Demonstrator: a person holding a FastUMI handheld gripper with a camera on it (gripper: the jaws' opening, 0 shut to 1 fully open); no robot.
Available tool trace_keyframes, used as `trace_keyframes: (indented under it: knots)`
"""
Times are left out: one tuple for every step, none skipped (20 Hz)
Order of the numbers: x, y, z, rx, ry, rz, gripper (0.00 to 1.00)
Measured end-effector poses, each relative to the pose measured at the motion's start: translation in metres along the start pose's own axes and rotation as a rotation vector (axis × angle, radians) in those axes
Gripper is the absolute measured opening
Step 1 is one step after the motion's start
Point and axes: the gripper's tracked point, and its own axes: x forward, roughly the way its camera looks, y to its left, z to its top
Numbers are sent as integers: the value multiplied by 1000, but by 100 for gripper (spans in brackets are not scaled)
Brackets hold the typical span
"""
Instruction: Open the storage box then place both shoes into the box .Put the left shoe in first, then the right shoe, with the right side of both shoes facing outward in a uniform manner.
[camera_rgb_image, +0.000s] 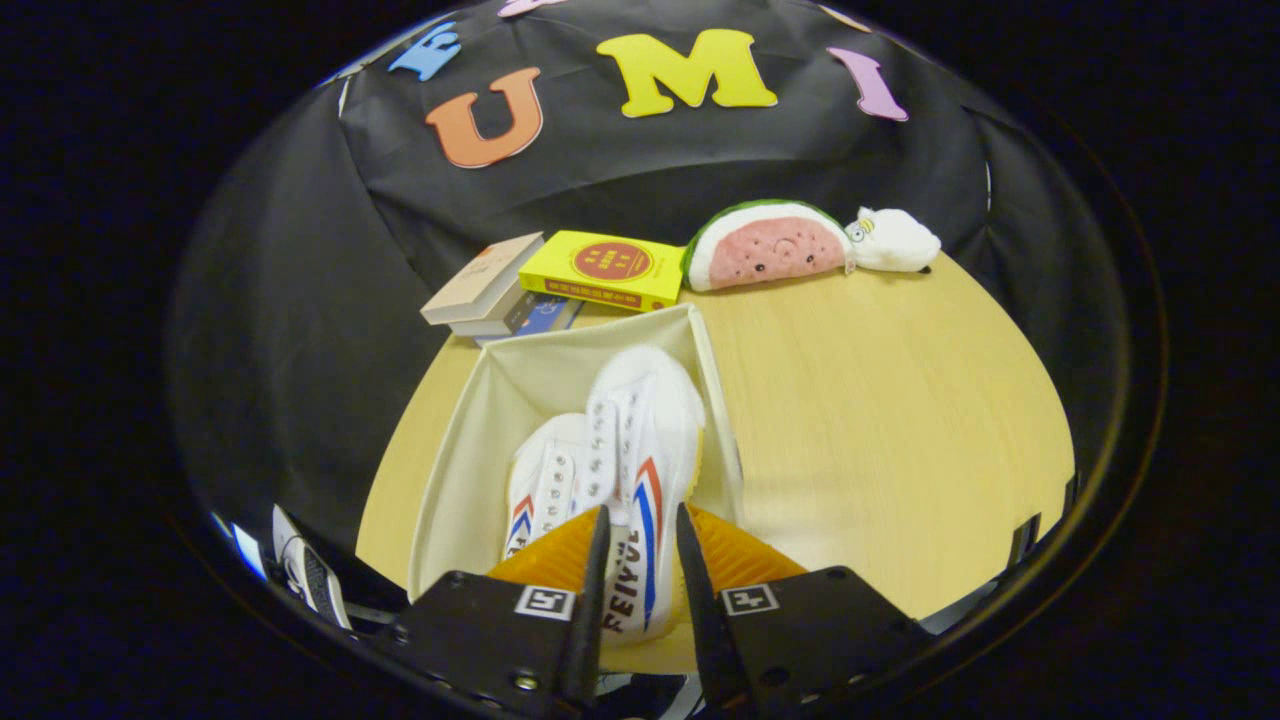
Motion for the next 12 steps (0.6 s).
trace_keyframes:
  knots:
    - [-5,0,6,-17,-22,0,56]
    - [-11,0,11,-31,-45,-3,69]
    - [-14,-2,15,-42,-67,-13,81]
    - [-23,-4,22,-45,-90,-21,93]
    - [-29,-5,27,-38,-116,-24,96]
    - [-38,-7,35,-33,-144,-31,97]
    - [-47,-12,42,-32,-176,-43,97]
    - [-57,-16,50,-38,-211,-58,97]
    - [-67,-19,55,-43,-239,-71,97]
    - [-78,-22,61,-45,-265,-79,96]
    - [-89,-26,67,-48,-294,-91,96]
    - [-101,-31,72,-54,-323,-107,96]
